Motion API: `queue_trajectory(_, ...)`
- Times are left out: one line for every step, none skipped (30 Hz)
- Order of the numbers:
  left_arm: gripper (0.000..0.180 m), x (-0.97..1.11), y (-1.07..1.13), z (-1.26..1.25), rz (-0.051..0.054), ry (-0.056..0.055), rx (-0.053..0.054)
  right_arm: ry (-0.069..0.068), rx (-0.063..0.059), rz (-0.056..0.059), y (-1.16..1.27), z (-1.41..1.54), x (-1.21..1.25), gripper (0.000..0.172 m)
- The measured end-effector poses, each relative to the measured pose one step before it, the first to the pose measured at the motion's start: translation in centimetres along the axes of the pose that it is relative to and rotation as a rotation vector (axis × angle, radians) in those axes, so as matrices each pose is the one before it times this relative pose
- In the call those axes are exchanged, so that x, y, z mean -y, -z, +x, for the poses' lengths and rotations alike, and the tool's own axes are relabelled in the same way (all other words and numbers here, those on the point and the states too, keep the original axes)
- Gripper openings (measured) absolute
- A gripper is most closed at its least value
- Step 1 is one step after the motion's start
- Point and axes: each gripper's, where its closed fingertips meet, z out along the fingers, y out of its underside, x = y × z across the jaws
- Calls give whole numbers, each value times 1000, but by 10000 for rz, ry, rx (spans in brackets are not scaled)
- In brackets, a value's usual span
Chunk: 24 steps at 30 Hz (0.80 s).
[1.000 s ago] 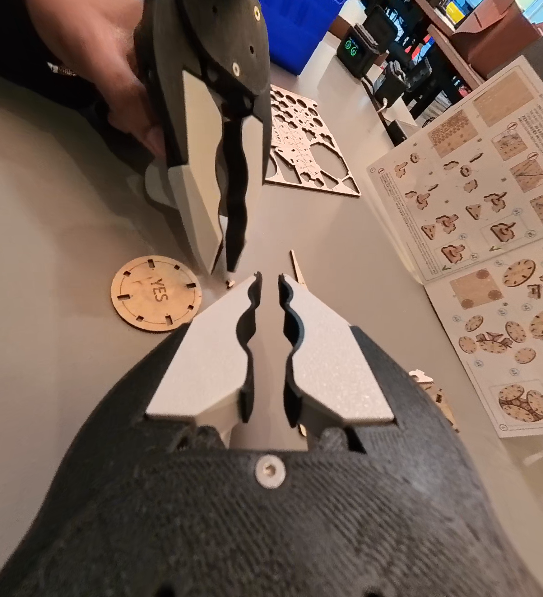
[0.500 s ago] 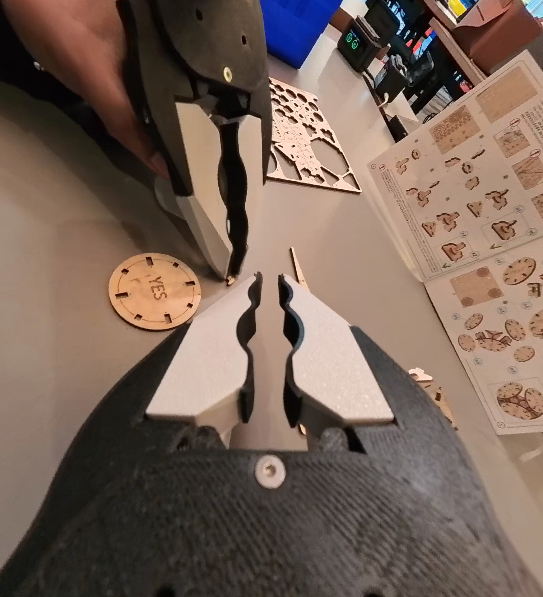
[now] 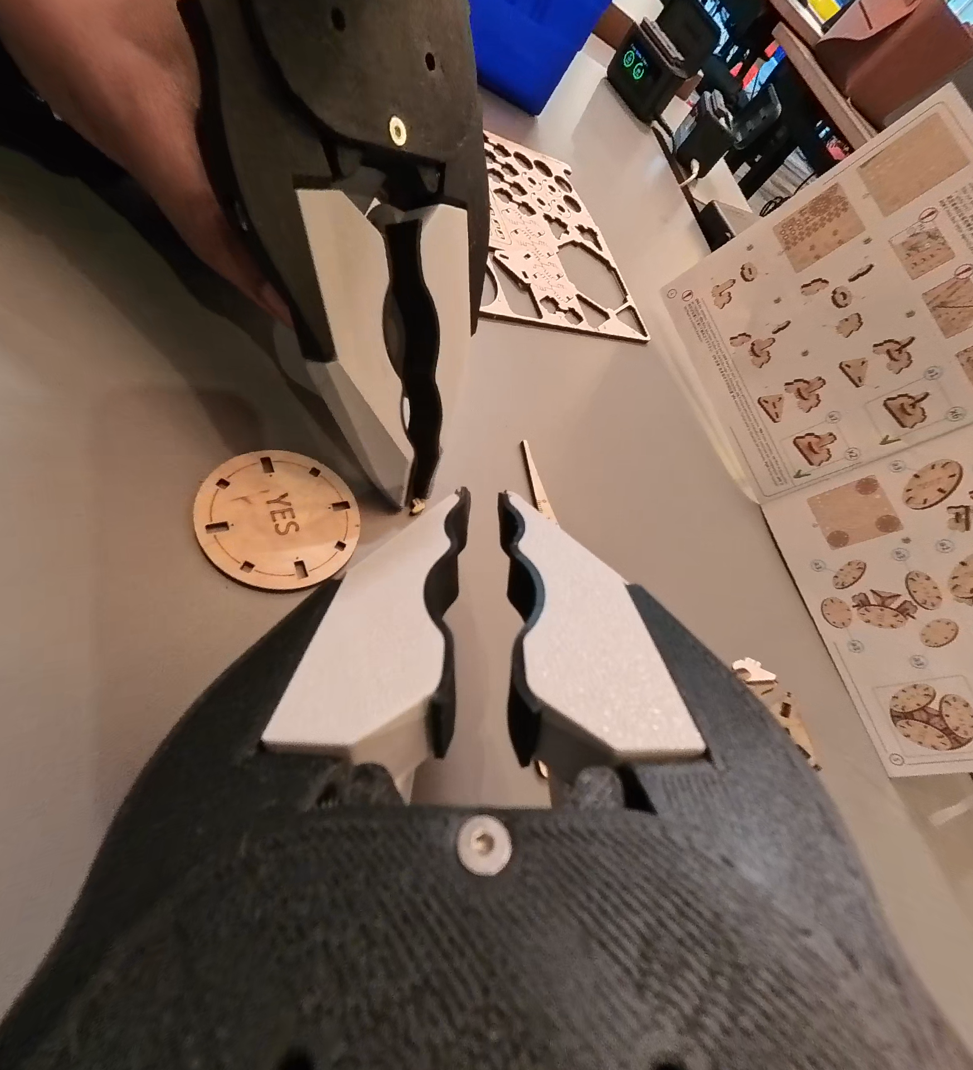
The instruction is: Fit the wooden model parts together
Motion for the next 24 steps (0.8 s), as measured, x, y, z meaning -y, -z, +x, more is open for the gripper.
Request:
queue_trajectory(3,6,-2,-22,1,13,9,5,0,-4,-3,0,1,9)
queue_trajectory(3,12,-5,-23,4,22,7,2,-1,-6,-2,-2,-1,9)
queue_trajectory(3,15,-5,-37,5,24,10,0,-1,-1,-5,-2,5,9)
queue_trajectory(3,7,-17,-15,2,15,5,-1,0,-3,2,-1,-4,9)
queue_trajectory(3,4,-1,-16,1,6,8,0,-1,-3,2,2,-5,8)
queue_trajectory(3,8,-8,-17,1,1,14,-1,2,-4,-2,-8,-13,8)
queue_trajectory(4,22,0,-65,9,8,44,0,5,-6,-8,-4,-3,8)
queue_trajectory(7,28,-8,-52,12,4,49,3,3,-5,-1,-19,-7,9)
queue_trajectory(7,6,-15,16,-7,-20,-3,3,4,-2,-9,-12,-4,8)
queue_trajectory(7,11,-23,53,-4,-33,-14,3,4,-3,-10,-12,8,8)
queue_trajectory(6,-13,-18,58,-10,-39,-16,1,6,-6,-7,-17,-9,8)
queue_trajectory(4,7,-21,88,-5,-43,-37,2,4,-7,-12,-17,-4,8)
queue_trajectory(2,14,-10,53,-1,-32,-7,2,2,-6,-11,-15,-17,9)
queue_trajectory(0,26,-16,20,6,-24,13,-1,3,-8,-5,-14,-13,9)
queue_trajectory(0,15,-20,-5,1,-20,18,0,1,-6,-7,2,-16,9)
queue_trajectory(0,-8,-15,5,-7,-8,8,-3,2,-2,2,-5,-3,9)
queue_trajectory(0,4,-1,-3,0,8,-8,-3,5,-4,-14,-10,-8,8)
queue_trajectory(0,-7,-2,-2,1,16,-14,0,0,-6,-1,-5,-16,8)
queue_trajectory(0,10,14,-2,9,16,-6,-2,3,-6,-2,2,-10,8)
queue_trajectory(0,22,26,-36,22,12,14,-6,4,-4,3,-9,-5,8)
queue_trajectory(0,39,27,-30,32,8,22,-12,8,2,-2,-8,-4,8)
queue_trajectory(0,45,43,-15,41,2,13,-27,22,11,14,-19,10,8)
queue_trajectory(0,97,74,15,78,-10,-9,-102,73,77,21,-86,116,8)
queue_trajectory(0,169,115,15,133,-19,-11,-298,196,225,80,-178,320,8)
